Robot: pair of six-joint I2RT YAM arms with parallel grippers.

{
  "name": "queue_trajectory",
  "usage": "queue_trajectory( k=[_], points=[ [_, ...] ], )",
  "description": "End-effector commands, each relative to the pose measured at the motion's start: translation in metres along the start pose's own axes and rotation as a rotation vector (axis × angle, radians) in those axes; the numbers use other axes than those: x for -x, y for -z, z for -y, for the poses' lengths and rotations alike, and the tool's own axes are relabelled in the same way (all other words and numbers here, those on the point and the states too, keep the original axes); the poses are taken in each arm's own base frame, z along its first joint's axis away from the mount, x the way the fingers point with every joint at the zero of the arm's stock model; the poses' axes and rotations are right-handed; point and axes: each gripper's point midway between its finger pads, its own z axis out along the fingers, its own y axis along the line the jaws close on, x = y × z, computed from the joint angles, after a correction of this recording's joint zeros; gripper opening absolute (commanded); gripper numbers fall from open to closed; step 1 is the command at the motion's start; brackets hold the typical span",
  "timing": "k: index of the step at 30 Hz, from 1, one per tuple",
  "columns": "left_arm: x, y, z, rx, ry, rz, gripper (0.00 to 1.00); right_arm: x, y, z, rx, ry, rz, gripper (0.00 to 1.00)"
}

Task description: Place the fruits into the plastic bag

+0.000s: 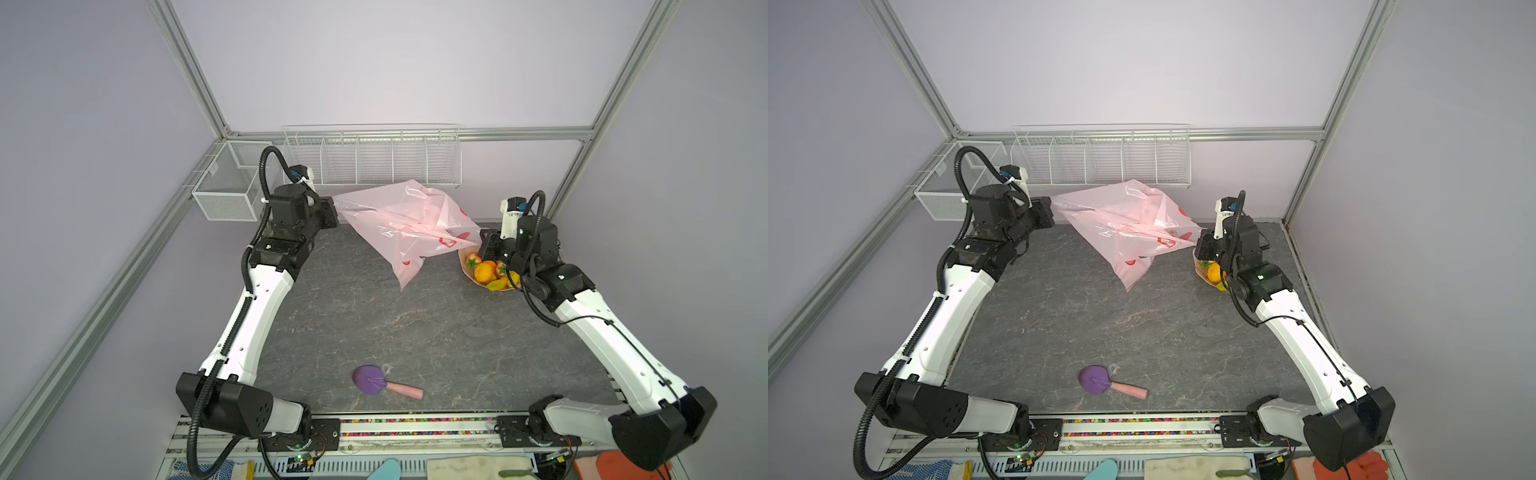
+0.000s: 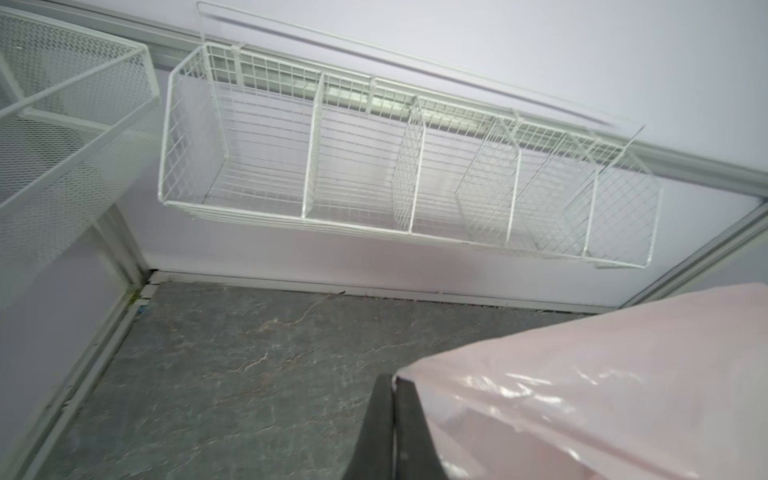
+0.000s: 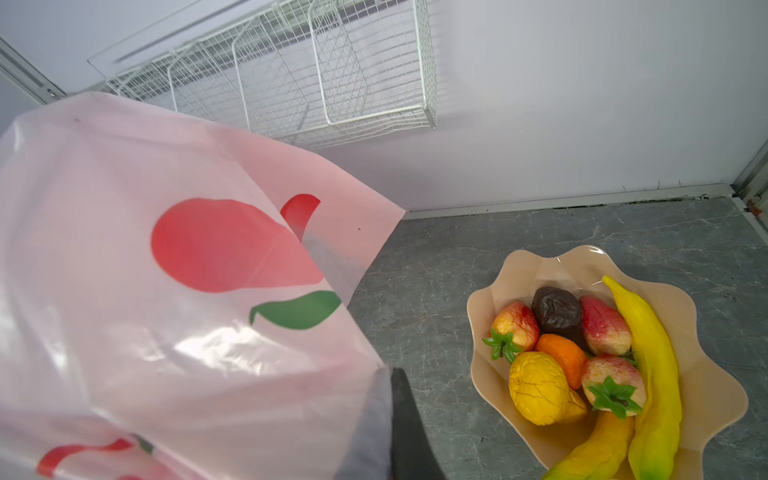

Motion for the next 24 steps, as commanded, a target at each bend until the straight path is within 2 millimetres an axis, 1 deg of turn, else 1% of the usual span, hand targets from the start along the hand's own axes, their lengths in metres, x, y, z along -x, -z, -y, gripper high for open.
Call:
queue_trajectory(
  k=[1, 2, 3, 4, 5, 6, 7, 8, 10, 12, 14, 18, 21, 24],
  points=[
    [0.031, 0.006, 0.060, -0.297, 0.074, 0.087, 0.00, -0.007, -0.010, -0.001, 0.024, -0.048, 0.008, 0.07],
    [0.026, 0.006, 0.079, -0.355, 0.088, 0.073, 0.00, -0.008, -0.012, -0.006, 0.054, -0.064, 0.007, 0.07],
    [0.019, 0.008, 0.103, -0.430, 0.097, 0.049, 0.00, -0.007, -0.013, -0.013, 0.091, -0.078, 0.012, 0.07],
    [0.010, 0.011, 0.125, -0.498, 0.087, 0.018, 0.00, -0.008, -0.014, -0.021, 0.133, -0.089, 0.013, 0.07],
    [-0.002, 0.014, 0.145, -0.529, 0.059, -0.025, 0.00, -0.007, -0.015, -0.029, 0.170, -0.098, 0.014, 0.07],
    [-0.012, 0.015, 0.150, -0.497, 0.036, -0.055, 0.00, -0.008, -0.015, -0.031, 0.181, -0.104, 0.010, 0.07],
    [-0.017, 0.015, 0.148, -0.466, 0.049, -0.069, 0.00, -0.009, -0.015, -0.031, 0.179, -0.105, 0.006, 0.07],
    [-0.018, 0.016, 0.140, -0.448, 0.079, -0.060, 0.00, -0.012, -0.015, -0.029, 0.172, -0.102, 0.000, 0.07],
    [-0.015, 0.020, 0.117, -0.382, 0.110, -0.026, 0.00, -0.021, -0.016, -0.023, 0.145, -0.088, -0.025, 0.07],
    [-0.009, 0.022, 0.088, -0.294, 0.125, -0.005, 0.00, -0.036, -0.019, -0.013, 0.109, -0.083, -0.086, 0.07],
    [0.002, 0.026, 0.065, -0.210, 0.114, 0.015, 0.00, -0.048, -0.021, -0.007, 0.091, -0.067, -0.123, 0.07],
    [0.026, 0.038, 0.025, -0.073, 0.092, 0.079, 0.00, -0.066, -0.023, 0.005, 0.056, -0.050, -0.169, 0.07],
    [0.040, 0.046, 0.007, -0.025, 0.076, 0.106, 0.00, -0.078, -0.025, 0.011, 0.045, -0.053, -0.201, 0.07],
    [0.047, 0.048, 0.000, 0.011, 0.025, 0.110, 0.00, -0.085, -0.029, 0.015, 0.036, -0.058, -0.218, 0.07]
  ],
)
